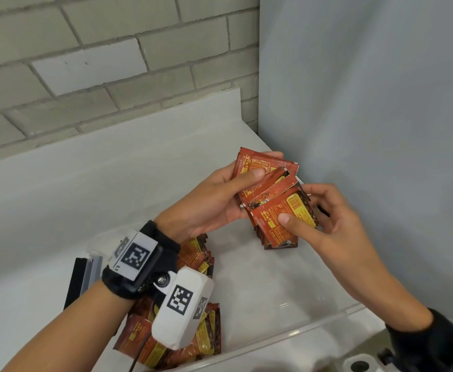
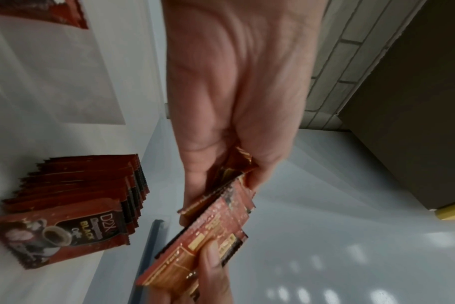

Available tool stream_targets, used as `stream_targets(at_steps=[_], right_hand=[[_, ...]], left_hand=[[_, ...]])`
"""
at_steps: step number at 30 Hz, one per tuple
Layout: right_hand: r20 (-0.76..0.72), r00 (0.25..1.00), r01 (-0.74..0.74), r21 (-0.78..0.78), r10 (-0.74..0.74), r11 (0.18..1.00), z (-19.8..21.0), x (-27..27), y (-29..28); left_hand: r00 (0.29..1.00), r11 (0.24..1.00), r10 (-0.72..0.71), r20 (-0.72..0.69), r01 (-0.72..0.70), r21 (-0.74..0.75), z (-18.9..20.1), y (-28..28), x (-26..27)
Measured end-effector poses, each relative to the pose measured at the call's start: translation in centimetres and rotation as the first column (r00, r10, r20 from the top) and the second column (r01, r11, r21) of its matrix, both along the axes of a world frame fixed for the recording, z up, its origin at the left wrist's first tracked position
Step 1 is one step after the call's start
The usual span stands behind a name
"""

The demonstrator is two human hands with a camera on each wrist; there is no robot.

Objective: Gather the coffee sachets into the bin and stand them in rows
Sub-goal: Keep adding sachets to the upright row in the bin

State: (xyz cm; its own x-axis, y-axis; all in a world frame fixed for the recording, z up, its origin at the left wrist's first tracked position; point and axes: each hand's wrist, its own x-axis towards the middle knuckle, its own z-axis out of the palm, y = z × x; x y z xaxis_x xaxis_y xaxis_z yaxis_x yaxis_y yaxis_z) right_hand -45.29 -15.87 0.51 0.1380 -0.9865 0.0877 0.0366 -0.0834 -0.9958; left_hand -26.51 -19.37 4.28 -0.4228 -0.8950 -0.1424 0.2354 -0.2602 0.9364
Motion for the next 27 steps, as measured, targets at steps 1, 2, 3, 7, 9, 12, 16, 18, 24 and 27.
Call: stream_targets(at_steps=[1,2,3,7,9,12,16,18,24,27], right_hand=[[-0.014,1.0,0.002,0.008,-0.002,1.0,0.0,0.0,0.0],[-0.028,1.0,0.002,0.018,-0.002,1.0,0.0,0.0,0.1],[-0.033,0.999,-0.002,0.029,0.003,1.0,0.1,0.0,0.1],[0.013,0.999,-0.032,0.063,0.031,0.997,0.6,-0.1,0.4],[0.091,0.996,-0.036,0.103,0.026,0.994,0.8,-0.2,0.4],[0.247,0.969,-0.067,0.194,0.017,0.979,0.8,-0.4,0.2],[0.417,0.909,-0.115,0.239,0.005,0.964,1.0,-0.7,-0.5],[0.474,0.88,-0.136,0.235,0.008,0.963,1.1,-0.7,-0.8],[0.471,0.881,-0.169,0.225,0.044,0.96,1.0,-0.5,-0.9],[0.363,0.931,-0.034,0.179,-0.034,0.983,0.7,-0.3,-0.6]], left_hand=[[1.0,1.0,0.006,0.004,-0.006,-0.013,0.0,0.0,-0.1],[1.0,1.0,0.013,0.005,-0.012,-0.025,0.1,0.1,-0.2],[1.0,0.999,0.025,0.007,-0.024,-0.036,0.1,0.1,-0.3],[0.997,0.995,0.077,-0.025,-0.079,-0.06,0.3,0.1,-0.5],[0.996,0.994,0.085,-0.039,-0.088,-0.072,0.3,0.1,-0.5],[0.996,0.995,0.061,-0.06,-0.066,-0.081,0.3,0.1,-0.4],[0.999,0.991,-0.008,-0.049,0.002,-0.131,0.5,0.5,-0.6],[0.998,0.974,-0.027,0.049,0.037,-0.223,0.4,0.7,-0.7],[0.982,0.94,0.018,0.19,0.048,-0.338,0.2,1.0,-1.5],[0.967,0.941,0.048,0.251,0.04,-0.336,0.3,1.1,-1.4]])
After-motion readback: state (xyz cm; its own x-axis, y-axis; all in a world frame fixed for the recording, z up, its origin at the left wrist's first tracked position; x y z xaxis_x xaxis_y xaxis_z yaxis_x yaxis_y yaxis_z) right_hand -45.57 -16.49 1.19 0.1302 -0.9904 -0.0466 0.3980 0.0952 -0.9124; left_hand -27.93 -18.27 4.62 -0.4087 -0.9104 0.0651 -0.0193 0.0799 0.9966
